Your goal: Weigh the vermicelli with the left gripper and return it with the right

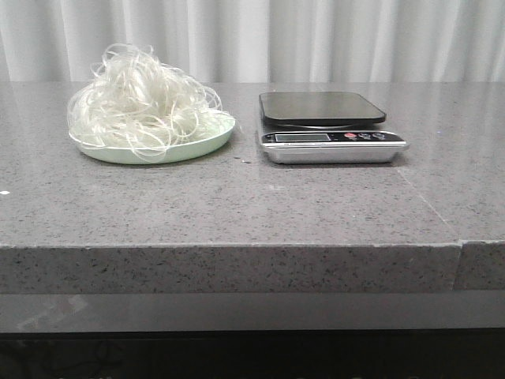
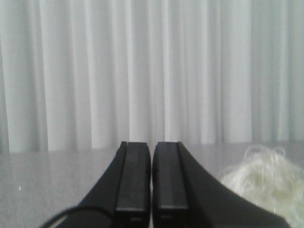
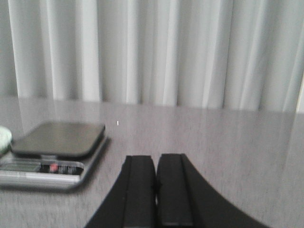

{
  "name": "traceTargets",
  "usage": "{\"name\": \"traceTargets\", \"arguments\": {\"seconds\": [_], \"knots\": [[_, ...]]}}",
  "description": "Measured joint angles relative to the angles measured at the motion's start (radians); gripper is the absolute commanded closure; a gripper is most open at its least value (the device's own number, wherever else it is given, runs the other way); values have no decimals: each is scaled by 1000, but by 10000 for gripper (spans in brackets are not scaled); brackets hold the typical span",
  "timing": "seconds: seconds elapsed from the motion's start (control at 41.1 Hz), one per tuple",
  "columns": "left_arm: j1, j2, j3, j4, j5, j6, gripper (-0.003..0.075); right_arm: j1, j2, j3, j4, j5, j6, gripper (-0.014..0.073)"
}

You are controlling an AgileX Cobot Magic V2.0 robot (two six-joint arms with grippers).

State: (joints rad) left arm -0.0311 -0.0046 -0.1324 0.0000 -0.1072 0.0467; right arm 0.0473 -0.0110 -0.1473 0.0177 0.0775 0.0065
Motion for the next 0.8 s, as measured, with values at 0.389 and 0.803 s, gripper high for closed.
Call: {"name": "traceTargets", "arguments": {"seconds": [0.389, 0.803], "knots": [[0, 192, -442, 0, 337, 0, 574, 0, 199, -464, 1, 335, 0, 435], [0, 418, -572, 0, 603, 0, 574, 0, 554, -596, 1, 611, 0, 435]]}}
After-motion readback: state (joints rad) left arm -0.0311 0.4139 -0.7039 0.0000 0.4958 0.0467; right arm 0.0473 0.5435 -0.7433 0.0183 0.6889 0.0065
